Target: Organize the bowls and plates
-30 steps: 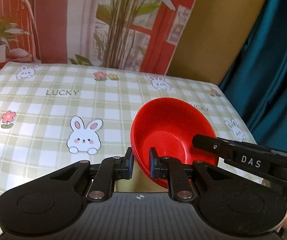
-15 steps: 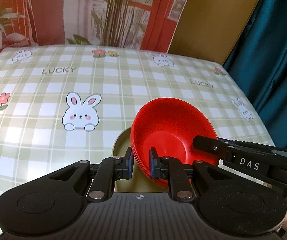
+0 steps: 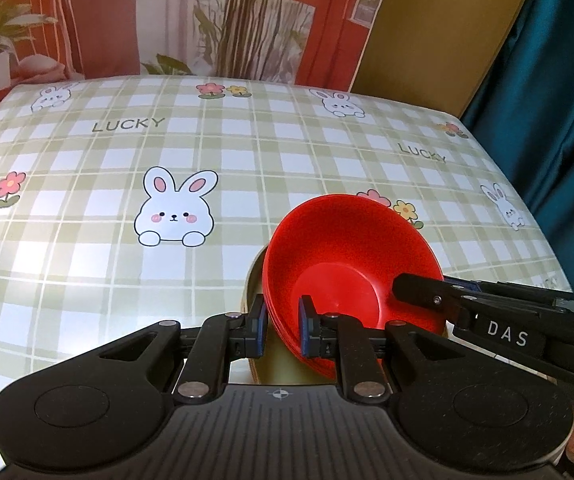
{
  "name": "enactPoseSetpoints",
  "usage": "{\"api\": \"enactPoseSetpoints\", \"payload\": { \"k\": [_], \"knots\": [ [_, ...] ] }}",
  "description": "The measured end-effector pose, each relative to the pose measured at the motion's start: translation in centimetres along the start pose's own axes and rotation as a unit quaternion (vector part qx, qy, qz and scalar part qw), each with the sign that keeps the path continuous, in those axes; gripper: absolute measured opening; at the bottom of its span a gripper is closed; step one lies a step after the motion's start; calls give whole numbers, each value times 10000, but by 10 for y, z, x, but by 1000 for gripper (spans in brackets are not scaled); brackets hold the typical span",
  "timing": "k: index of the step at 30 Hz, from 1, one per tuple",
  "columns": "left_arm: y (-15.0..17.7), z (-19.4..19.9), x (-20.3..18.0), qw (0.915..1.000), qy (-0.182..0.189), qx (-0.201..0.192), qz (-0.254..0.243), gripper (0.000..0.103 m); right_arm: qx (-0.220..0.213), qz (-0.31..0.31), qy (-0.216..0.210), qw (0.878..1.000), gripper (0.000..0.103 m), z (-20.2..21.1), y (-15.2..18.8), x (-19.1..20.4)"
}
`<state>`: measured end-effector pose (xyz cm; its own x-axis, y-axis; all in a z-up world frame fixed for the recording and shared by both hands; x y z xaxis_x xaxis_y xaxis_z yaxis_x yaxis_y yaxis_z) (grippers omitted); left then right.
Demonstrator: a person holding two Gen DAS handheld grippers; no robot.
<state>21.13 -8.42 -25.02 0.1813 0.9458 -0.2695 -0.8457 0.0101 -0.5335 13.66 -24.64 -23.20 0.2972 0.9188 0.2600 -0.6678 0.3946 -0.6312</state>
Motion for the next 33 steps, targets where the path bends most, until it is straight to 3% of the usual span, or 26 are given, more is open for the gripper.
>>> {"api": "enactPoseSetpoints", "payload": {
  "k": [17, 33],
  "knots": [
    [2, -2, 1, 10000, -12, 5, -8, 17, 35, 79, 33, 10000, 11, -4, 2, 1],
    [-7, 24, -5, 9991, 33, -390, -137, 17, -113, 200, 166, 9996, 13, 11, -7, -2]
  ]
}}
Point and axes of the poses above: each gripper's, at about its wrist camera, not at the fingertips, and z roughly against the way its jaws point, x to its left, y to its underside, the point moved 8 cm from there along -z, roughly the way its jaws point, and after that the axes turned 9 degrees about z, right-handed, at the moved point
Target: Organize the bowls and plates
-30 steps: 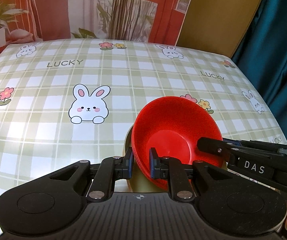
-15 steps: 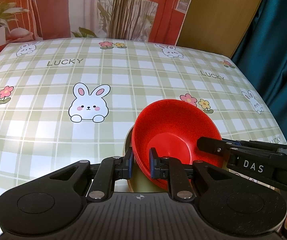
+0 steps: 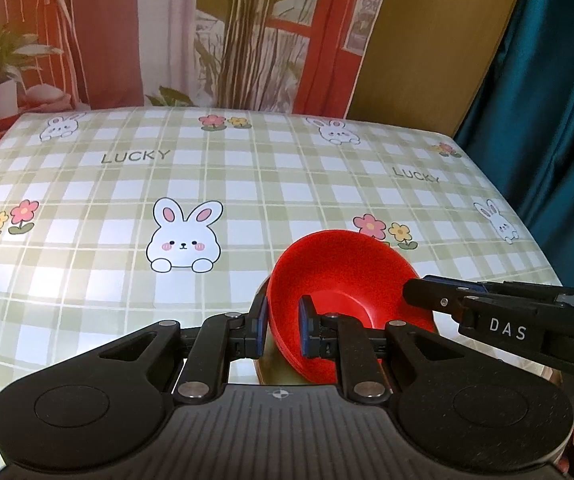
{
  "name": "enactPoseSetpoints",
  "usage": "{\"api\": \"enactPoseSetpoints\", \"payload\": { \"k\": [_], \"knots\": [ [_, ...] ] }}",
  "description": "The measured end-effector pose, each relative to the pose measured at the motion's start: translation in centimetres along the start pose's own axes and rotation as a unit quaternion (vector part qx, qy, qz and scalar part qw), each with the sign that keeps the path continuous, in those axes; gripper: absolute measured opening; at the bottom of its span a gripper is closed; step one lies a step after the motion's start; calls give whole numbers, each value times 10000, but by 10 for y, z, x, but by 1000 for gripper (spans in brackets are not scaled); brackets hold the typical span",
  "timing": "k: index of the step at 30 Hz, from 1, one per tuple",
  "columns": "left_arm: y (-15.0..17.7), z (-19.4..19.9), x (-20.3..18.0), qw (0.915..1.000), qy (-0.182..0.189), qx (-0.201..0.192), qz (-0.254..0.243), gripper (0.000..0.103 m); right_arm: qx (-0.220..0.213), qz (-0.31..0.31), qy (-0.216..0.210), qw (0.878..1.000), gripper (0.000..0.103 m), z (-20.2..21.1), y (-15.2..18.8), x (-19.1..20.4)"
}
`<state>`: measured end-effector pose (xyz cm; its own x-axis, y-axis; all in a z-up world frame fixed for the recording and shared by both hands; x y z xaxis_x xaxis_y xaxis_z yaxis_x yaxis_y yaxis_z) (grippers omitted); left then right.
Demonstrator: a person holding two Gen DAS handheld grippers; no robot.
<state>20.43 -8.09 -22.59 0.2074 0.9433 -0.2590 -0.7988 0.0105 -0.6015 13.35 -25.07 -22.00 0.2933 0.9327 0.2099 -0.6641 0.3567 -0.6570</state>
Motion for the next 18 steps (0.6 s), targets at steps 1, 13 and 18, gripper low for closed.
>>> {"api": "enactPoseSetpoints", "payload": {
  "k": [1, 13, 18],
  "knots": [
    [0, 2, 0, 10000, 12, -18, -19, 17, -8, 23, 14, 10000, 13, 1, 0, 0],
    [-11, 32, -1, 9971, -202, -638, -364, 59, -86, 373, 288, 9989, 31, 18, -2, 3],
    [-21, 49, -1, 9952, -161, -921, -305, 71, -194, 404, 340, 9984, 57, 26, -7, 3]
  ]
}}
Point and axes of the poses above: each gripper's, at about its wrist camera, not at the fingertips, and z roughly against the way its jaws point, x to its left, y to its underside, the point moved 8 cm from there along -z, roughly the way its jaws point, and after that the axes turned 9 degrees about z, right-handed, at the moved point
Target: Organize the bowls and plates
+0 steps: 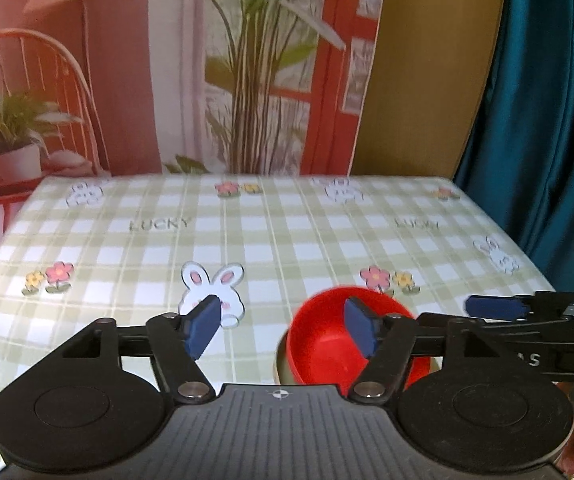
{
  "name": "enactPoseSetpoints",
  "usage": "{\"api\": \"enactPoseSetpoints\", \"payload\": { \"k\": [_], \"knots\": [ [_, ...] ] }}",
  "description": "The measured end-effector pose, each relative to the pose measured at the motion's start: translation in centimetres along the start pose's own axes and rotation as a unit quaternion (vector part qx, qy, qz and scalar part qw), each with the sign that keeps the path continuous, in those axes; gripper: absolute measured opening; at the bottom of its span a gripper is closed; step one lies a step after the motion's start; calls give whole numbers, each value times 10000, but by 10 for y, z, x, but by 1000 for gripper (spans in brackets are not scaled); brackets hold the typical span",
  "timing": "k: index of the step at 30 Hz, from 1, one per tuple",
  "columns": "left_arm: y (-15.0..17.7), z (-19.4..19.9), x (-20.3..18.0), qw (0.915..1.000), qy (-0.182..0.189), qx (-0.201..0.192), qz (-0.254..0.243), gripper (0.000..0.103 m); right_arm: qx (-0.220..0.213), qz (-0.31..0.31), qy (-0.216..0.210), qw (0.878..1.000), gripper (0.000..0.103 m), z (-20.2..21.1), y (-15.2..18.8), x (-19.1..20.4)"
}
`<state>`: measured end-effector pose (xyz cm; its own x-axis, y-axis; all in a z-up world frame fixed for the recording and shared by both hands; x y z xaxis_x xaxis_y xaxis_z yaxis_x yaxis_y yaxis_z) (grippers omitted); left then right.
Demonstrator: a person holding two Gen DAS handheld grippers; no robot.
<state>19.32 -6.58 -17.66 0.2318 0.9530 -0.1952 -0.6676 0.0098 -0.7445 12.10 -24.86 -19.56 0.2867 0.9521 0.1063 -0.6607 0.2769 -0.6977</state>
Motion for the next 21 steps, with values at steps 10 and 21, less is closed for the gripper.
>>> {"api": "enactPoseSetpoints", "payload": {
  "k": [10, 21],
  "knots": [
    [-53, 59, -1, 9916, -747, -1029, -223, 84, -596, 146, 122, 9980, 99, 45, -39, 5],
    [-106, 149, -8, 9816, -674, -1782, -112, 84, -1512, 405, 388, 9869, 103, 130, -99, 23]
  ]
}}
Point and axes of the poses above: each gripper's, at about its wrist camera, not at the fingertips, and z roughly against the way its jaws point, x to its left, y to its underside, the point moved 8 cm from there along -z, roughly the way its jaws point, and after that the axes turned 9 degrees about z, right-handed, at the moved point
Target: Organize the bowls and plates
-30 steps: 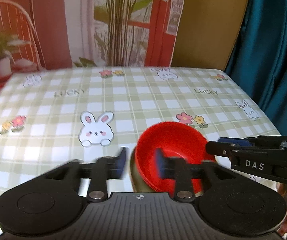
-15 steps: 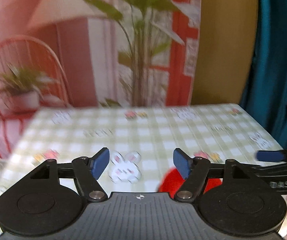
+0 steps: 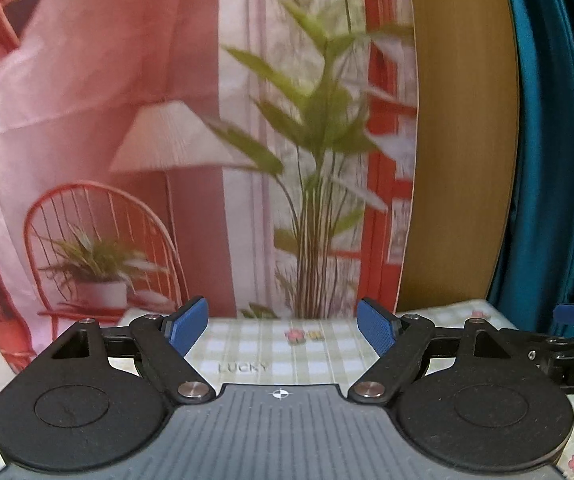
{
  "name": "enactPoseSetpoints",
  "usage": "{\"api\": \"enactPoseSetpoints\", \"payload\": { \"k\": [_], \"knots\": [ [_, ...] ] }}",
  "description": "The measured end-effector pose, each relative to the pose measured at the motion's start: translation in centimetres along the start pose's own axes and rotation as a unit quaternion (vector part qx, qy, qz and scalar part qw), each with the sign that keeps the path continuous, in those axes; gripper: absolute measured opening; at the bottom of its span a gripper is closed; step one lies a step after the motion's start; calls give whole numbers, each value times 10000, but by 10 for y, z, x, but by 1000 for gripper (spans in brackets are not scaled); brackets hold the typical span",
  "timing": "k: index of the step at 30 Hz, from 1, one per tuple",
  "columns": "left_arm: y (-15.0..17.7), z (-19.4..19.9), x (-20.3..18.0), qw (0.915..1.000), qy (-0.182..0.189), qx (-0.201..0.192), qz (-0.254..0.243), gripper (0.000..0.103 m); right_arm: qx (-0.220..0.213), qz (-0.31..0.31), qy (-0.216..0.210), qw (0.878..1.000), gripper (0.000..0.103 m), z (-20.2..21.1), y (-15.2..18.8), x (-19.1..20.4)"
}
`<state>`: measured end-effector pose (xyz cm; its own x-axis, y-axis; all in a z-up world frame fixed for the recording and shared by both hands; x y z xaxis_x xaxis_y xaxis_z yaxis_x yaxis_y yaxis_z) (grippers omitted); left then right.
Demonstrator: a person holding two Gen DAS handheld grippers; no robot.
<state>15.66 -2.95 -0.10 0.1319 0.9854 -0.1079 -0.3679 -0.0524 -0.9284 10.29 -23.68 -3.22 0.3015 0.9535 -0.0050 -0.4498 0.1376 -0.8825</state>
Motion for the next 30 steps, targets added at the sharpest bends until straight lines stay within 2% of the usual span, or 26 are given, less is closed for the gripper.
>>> {"api": "enactPoseSetpoints", "payload": {
  "k": [8, 14, 30],
  "knots": [
    [-26, 39, 3, 9998, 106, -183, 66, 84, -524, 156, 123, 9984, 103, 47, -39, 11],
    [-34, 63, 4, 9992, 73, -389, 29, 85, -757, 128, 92, 9970, 103, 67, -53, 19],
    [-33, 67, 6, 9991, 90, -395, 104, 86, -882, 108, 88, 9960, 103, 79, -58, 27]
  ]
}}
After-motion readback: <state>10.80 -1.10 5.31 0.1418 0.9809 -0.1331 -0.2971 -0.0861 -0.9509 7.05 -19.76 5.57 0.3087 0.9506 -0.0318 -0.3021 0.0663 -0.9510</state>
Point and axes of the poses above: each gripper's, at about its wrist camera, not at the fingertips, and z roughly against the way its jaws point, x to its left, y to its underside, the point moved 8 cm from there along -z, roughly the way its jaws point, and after that the axes turned 9 degrees about z, right-handed, at the moved point
